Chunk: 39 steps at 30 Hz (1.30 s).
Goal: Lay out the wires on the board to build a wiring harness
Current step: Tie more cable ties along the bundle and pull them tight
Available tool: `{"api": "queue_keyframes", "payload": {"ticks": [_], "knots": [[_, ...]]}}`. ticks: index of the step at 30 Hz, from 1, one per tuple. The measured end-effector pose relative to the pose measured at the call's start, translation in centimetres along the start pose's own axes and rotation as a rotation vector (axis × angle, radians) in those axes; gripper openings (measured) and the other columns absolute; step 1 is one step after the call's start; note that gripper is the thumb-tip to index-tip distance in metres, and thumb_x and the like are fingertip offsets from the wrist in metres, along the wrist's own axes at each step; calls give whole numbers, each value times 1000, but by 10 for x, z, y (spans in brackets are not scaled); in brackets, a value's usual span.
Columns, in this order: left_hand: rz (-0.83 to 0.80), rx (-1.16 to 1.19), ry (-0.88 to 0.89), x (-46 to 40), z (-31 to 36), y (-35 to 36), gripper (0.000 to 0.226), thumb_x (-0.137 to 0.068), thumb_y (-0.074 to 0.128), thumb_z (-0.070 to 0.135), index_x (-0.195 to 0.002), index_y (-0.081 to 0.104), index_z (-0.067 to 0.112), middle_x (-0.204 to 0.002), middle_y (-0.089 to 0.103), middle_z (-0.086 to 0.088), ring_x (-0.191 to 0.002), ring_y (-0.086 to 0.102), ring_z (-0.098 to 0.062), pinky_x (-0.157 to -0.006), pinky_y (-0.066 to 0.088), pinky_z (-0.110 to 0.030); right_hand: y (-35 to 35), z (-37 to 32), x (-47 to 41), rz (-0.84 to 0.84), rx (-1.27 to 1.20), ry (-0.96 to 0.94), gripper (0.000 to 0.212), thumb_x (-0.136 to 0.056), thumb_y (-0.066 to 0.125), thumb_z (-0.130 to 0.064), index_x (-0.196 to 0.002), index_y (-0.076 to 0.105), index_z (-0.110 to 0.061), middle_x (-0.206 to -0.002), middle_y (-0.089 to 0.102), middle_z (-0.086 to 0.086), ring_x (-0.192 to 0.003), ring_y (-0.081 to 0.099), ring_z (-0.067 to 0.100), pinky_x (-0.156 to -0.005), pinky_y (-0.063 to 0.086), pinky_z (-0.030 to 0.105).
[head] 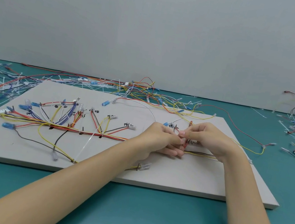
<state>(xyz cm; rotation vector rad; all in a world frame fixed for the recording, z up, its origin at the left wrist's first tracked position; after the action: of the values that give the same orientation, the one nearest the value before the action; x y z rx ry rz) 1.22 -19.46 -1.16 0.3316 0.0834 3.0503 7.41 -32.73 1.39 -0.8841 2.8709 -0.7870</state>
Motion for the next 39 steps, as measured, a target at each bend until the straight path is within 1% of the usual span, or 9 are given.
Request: {"api": "queue_keyframes", "payload": {"ticks": [3, 10, 22, 25, 29, 33, 35, 37, 39], "knots": [[15, 6, -13, -1, 0, 0, 12, -87, 69, 10, -89, 70, -2, -78, 72, -12, -67, 72, -16, -61, 58, -17, -1, 0, 0, -6, -13, 0, 21, -83, 74, -28, -69, 76, -12, -73, 70, 5, -74, 59, 11, -88, 45, 35], [42, 10, -29, -1, -1, 0, 12, -87, 67, 7, -90, 70, -4, -81, 72, -14, -65, 72, -16, -61, 58, -18, -1, 0, 0, 10, -18, 7, 20, -80, 76, -27, -70, 76, -10, -69, 69, 3, -64, 57, 4, -75, 41, 26], [35, 18, -19, 0, -1, 0, 9, -87, 67, 8, -85, 69, -1, -79, 72, -12, -64, 71, -16, -63, 58, -18, -2, 1, 2, 24, -4, 36, 24, -81, 75, -34, -74, 77, -10, -76, 69, 6, -69, 52, 11, -79, 41, 31], [36, 20, -13, 0, -1, 0, 9, -87, 67, 7, -84, 70, 0, -80, 72, -13, -64, 71, -16, -64, 58, -18, -2, 2, 1, -5, -20, 35, 22, -82, 74, -31, -73, 77, -11, -74, 71, 6, -69, 57, 10, -77, 43, 26], [32, 13, -11, 0, -1, 0, 8, -88, 66, 6, -86, 69, -1, -79, 71, -12, -64, 71, -15, -65, 58, -18, -2, 3, 0, -10, -26, 34, 20, -82, 75, -27, -73, 76, -10, -72, 72, 5, -65, 59, 8, -63, 44, 14], [35, 5, -12, 0, -1, 0, 8, -88, 66, 6, -85, 69, -1, -78, 71, -13, -65, 71, -15, -66, 57, -18, -3, 4, -2, -3, -33, 15, 17, -81, 76, -22, -77, 76, -6, -77, 72, 9, -70, 61, 10, -67, 48, 15], [37, 12, -16, 0, -2, 0, 8, -88, 65, 6, -86, 68, -1, -78, 71, -13, -64, 71, -16, -65, 57, -18, -3, 4, -2, 16, -42, 9, 15, -80, 78, -22, -75, 76, -8, -73, 70, 6, -66, 61, 8, -60, 47, 12], [39, 19, -15, 0, -1, 0, 8, -89, 65, 6, -87, 68, -2, -78, 71, -13, -65, 71, -16, -65, 58, -18, -3, 4, -3, 31, -30, 16, 16, -79, 79, -25, -69, 74, -14, -68, 68, 2, -61, 56, 7, -57, 43, 14], [38, 23, -12, 0, -1, 0, 9, -89, 66, 7, -87, 68, -1, -78, 71, -13, -65, 71, -16, -65, 58, -18, -3, 5, -4, 36, -4, 28, 20, -78, 78, -31, -68, 74, -15, -70, 66, 1, -64, 51, 9, -63, 40, 20]]}}
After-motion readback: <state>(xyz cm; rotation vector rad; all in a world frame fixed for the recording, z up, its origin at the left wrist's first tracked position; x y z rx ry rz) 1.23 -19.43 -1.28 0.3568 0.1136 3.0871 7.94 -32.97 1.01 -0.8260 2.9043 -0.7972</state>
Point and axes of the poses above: each hand's wrist, its own x-axis away from the middle knuckle, its own y-axis out of the palm, z = x × y, the point moved 4 cm from there along -x, towards the middle knuckle
